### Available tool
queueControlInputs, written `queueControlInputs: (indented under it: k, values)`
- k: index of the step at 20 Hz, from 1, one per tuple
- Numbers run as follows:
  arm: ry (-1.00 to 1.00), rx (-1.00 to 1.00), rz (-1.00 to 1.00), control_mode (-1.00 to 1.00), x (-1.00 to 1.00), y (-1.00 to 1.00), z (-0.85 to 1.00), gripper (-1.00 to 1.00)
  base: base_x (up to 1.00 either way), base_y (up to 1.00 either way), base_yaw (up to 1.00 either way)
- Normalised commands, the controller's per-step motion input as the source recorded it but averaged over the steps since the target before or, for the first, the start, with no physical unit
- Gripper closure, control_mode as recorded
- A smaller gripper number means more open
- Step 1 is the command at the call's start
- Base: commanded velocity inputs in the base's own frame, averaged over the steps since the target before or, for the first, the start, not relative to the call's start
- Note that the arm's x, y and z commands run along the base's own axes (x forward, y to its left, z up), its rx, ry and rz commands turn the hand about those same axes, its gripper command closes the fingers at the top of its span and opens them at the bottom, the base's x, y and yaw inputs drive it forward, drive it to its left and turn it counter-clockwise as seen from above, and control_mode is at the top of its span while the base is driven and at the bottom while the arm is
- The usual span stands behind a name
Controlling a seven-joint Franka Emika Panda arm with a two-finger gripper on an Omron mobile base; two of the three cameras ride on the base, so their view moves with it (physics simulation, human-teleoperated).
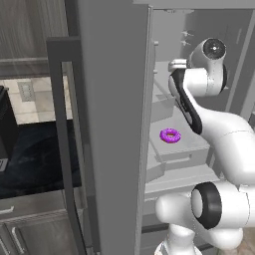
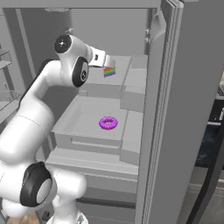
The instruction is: Take the cake and donut from the fridge and place them on the empty tray on the dining counter.
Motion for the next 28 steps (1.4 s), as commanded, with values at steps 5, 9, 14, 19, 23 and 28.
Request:
queueControlInputs:
  k: [5, 9, 14, 19, 23, 28]
  values:
    - [0.02, 0.08, 0.00, -1.00, 0.08, -0.01, -0.19, -1.00, 0.00, 0.00, 0.00]
    - [0.00, 0.06, 0.00, -1.00, 0.20, -0.02, -0.21, -1.00, 0.00, 0.00, 0.00]
    - [0.01, 0.03, 0.00, -1.00, 0.51, -0.04, -0.15, -1.00, 0.00, 0.00, 0.00]
    - [0.08, 0.05, 0.00, -1.00, 0.51, -0.15, -0.22, -1.00, 0.00, 0.00, 0.00]
    - [0.09, 0.04, 0.00, -1.00, 0.38, -0.16, -0.21, -1.00, 0.00, 0.00, 0.00]
    - [0.05, 0.00, 0.00, -1.00, 0.42, -0.05, -0.14, -1.00, 0.00, 0.00, 0.00]
